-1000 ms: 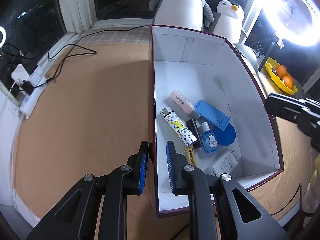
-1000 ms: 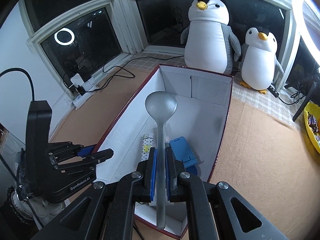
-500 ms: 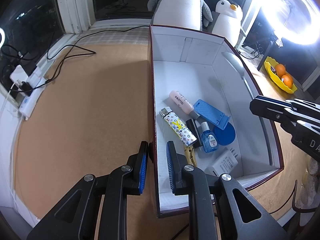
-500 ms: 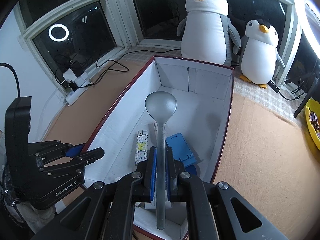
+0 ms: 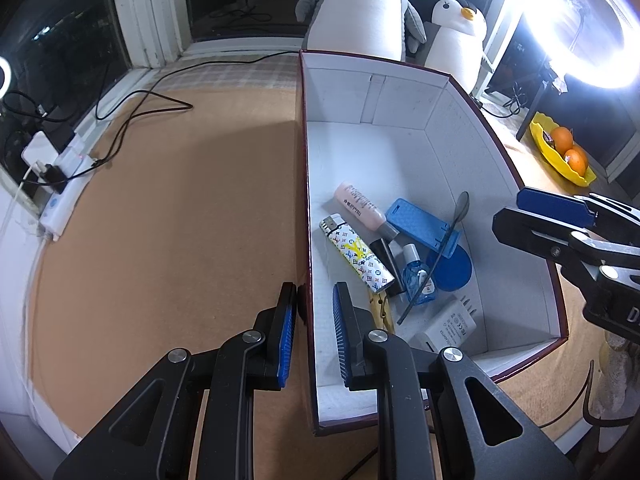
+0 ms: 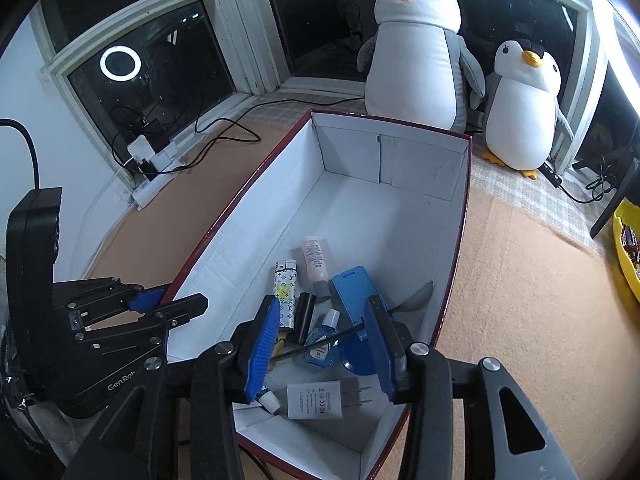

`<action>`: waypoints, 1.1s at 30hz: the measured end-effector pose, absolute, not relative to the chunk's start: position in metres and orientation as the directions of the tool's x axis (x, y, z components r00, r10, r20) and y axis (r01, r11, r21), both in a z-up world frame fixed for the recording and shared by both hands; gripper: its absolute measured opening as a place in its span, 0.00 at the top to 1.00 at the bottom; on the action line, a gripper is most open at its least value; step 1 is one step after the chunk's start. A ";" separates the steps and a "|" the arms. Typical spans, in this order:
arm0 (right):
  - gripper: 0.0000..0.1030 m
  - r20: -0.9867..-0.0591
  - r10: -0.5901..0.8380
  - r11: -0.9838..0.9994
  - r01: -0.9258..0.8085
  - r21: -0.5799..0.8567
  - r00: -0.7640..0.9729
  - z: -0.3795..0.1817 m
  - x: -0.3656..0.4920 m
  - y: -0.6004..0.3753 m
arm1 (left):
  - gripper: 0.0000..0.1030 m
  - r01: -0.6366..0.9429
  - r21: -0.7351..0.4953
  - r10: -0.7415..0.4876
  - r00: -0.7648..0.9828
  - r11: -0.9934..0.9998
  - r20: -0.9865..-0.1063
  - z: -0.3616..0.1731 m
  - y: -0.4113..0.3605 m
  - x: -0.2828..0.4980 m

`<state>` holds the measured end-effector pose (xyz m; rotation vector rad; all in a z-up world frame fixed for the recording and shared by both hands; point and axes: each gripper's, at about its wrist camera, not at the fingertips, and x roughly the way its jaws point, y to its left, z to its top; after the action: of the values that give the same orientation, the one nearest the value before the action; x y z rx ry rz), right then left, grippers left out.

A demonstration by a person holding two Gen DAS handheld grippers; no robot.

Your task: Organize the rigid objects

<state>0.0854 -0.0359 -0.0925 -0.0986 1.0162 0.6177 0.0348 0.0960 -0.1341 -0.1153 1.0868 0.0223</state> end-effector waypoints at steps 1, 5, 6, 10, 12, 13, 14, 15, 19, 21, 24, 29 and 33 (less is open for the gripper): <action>0.54 -0.816 0.441 0.827 -0.523 0.207 0.374 -0.092 0.085 -0.038 | 0.84 -0.074 -0.082 -0.038 0.466 0.994 -0.884 -0.134 0.096 0.035; 0.48 -0.809 0.445 0.830 -0.515 0.213 0.384 -0.089 0.083 -0.044 | 0.84 -0.073 -0.077 -0.033 0.473 0.994 -0.881 -0.131 0.096 0.034; 0.46 -0.807 0.445 0.833 -0.511 0.213 0.389 -0.087 0.083 -0.047 | 0.84 -0.071 -0.074 -0.031 0.475 0.995 -0.879 -0.130 0.095 0.034; 0.40 -0.796 0.451 0.840 -0.493 0.225 0.405 -0.082 0.080 -0.057 | 0.82 -0.069 -0.073 -0.031 0.479 0.995 -0.877 -0.127 0.094 0.035; 0.39 -0.792 0.446 0.845 -0.486 0.221 0.416 -0.080 0.078 -0.062 | 0.82 -0.064 -0.064 -0.025 0.486 0.996 -0.874 -0.125 0.093 0.035; 0.39 -0.792 0.441 0.848 -0.484 0.214 0.422 -0.079 0.077 -0.063 | 0.82 -0.063 -0.061 -0.022 0.490 0.996 -0.872 -0.123 0.093 0.035; 0.38 -0.790 0.431 0.854 -0.480 0.202 0.435 -0.078 0.075 -0.066 | 0.82 -0.062 -0.057 -0.019 0.493 0.996 -0.870 -0.121 0.092 0.035; 0.36 -0.790 0.426 0.857 -0.477 0.195 0.442 -0.077 0.075 -0.068 | 0.82 -0.062 -0.053 -0.015 0.498 0.997 -0.867 -0.119 0.091 0.035; 0.34 -0.787 0.420 0.867 -0.455 0.201 0.452 -0.075 0.073 -0.080 | 0.77 -0.059 -0.050 -0.013 0.508 0.997 -0.861 -0.114 0.089 0.035; 0.34 -0.785 0.420 0.872 -0.443 0.210 0.455 -0.074 0.072 -0.086 | 0.73 -0.051 -0.045 -0.012 0.516 0.998 -0.856 -0.110 0.085 0.034; 0.33 -0.782 0.420 0.878 -0.426 0.220 0.462 -0.072 0.072 -0.095 | 0.58 -0.036 -0.039 -0.014 0.530 0.999 -0.848 -0.104 0.077 0.031; 0.31 -0.778 0.416 0.887 -0.400 0.232 0.471 -0.069 0.069 -0.108 | 0.46 -0.011 -0.028 -0.017 0.552 1.000 -0.834 -0.095 0.064 0.028; 0.28 -0.775 0.414 0.892 -0.384 0.240 0.478 -0.066 0.066 -0.115 | 0.37 0.000 -0.020 -0.017 0.563 1.000 -0.826 -0.089 0.057 0.025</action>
<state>0.0663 -0.1150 -0.0664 0.0355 0.9560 0.4873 0.0254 0.0566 -0.0890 -0.0185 0.9730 -0.0100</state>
